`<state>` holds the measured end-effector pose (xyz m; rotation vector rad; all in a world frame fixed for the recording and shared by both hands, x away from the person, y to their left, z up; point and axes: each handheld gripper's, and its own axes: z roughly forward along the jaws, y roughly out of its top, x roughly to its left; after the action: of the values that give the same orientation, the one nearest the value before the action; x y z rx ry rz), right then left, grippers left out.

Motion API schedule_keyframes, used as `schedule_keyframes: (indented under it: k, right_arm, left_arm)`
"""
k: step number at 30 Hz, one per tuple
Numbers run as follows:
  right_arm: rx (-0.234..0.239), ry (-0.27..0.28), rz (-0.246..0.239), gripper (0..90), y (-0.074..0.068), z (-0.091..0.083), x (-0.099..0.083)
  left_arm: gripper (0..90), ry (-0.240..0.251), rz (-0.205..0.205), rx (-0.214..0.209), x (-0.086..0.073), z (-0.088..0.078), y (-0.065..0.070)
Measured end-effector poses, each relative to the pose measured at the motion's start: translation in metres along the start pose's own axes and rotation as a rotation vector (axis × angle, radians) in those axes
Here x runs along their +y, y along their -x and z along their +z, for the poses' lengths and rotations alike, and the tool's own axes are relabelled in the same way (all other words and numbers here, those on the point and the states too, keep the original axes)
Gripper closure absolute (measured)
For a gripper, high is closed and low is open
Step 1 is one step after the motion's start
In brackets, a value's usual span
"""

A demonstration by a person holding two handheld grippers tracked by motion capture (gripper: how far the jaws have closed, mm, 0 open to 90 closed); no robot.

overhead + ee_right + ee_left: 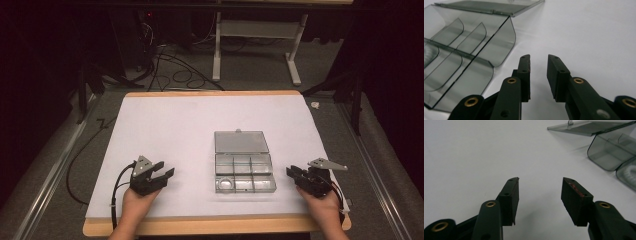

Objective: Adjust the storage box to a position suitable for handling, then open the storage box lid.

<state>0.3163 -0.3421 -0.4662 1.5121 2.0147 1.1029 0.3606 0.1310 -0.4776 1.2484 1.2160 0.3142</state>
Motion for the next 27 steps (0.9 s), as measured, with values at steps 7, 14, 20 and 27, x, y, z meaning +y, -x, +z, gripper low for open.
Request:
schedule_keyframes:
  k: [7,14,20,27]
  right_arm:
    - [-0.016,0.017,-0.003,71.3,-0.001,0.007,0.014]
    - [-0.017,0.020,-0.015,70.2,-0.004,0.015,0.030]
    - [-0.009,0.022,-0.016,69.5,-0.006,0.022,0.043]
    - [-0.017,0.013,-0.016,66.4,-0.006,0.030,0.056]
  left_arm:
    - [50.1,0.002,-0.028,-0.040,0.008,0.028,0.023]
    - [53.0,0.004,-0.048,-0.049,0.013,0.054,0.034]
    - [54.3,-0.008,-0.049,-0.036,0.018,0.082,0.039]
    - [54.0,-0.018,-0.070,-0.042,0.019,0.102,0.043]
